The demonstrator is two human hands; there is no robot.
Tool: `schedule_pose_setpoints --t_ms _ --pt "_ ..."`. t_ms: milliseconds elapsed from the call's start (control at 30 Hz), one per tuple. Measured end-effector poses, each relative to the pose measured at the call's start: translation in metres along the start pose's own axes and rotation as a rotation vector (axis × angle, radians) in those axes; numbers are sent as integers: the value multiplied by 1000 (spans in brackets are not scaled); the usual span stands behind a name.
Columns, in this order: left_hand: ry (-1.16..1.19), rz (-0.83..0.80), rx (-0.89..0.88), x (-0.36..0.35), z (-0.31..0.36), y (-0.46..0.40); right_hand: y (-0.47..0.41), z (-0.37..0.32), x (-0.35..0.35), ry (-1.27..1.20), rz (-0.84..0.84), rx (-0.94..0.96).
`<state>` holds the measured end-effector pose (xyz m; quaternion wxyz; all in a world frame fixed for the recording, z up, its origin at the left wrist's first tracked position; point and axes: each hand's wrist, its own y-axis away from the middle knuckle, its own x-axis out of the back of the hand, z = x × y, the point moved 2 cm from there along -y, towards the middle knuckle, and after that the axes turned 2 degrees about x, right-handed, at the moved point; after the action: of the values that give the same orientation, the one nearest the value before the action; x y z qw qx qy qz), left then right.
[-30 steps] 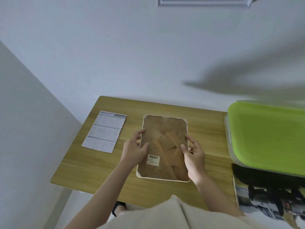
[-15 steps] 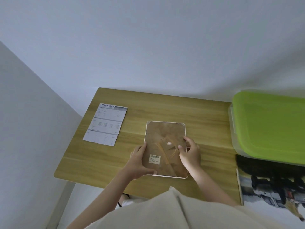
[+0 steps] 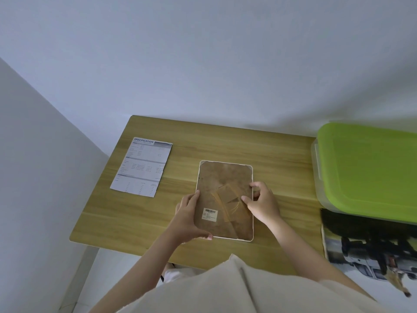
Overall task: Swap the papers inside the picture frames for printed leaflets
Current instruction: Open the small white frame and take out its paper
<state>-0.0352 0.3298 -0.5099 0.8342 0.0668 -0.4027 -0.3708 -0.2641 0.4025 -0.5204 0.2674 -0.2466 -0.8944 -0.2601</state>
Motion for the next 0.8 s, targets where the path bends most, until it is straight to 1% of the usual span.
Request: schedule_pose_setpoints --t_ms 200,400,500,667,800 --pt "-10 2 5 -1 -2 -2 -22 -15 12 36 -111 -2" --pt "-35 -2 -11 -1 -3 -1 -45 -39 14 247 -118 -13" --pt "-73 3 -48 -1 -1 0 -51 -48 14 288 -117 -2" --pt "-126 16 -75 -2 2 1 -60 -51 19 246 -157 -4" --pt "-140 26 -75 -2 1 2 -54 -55 26 131 -167 -13"
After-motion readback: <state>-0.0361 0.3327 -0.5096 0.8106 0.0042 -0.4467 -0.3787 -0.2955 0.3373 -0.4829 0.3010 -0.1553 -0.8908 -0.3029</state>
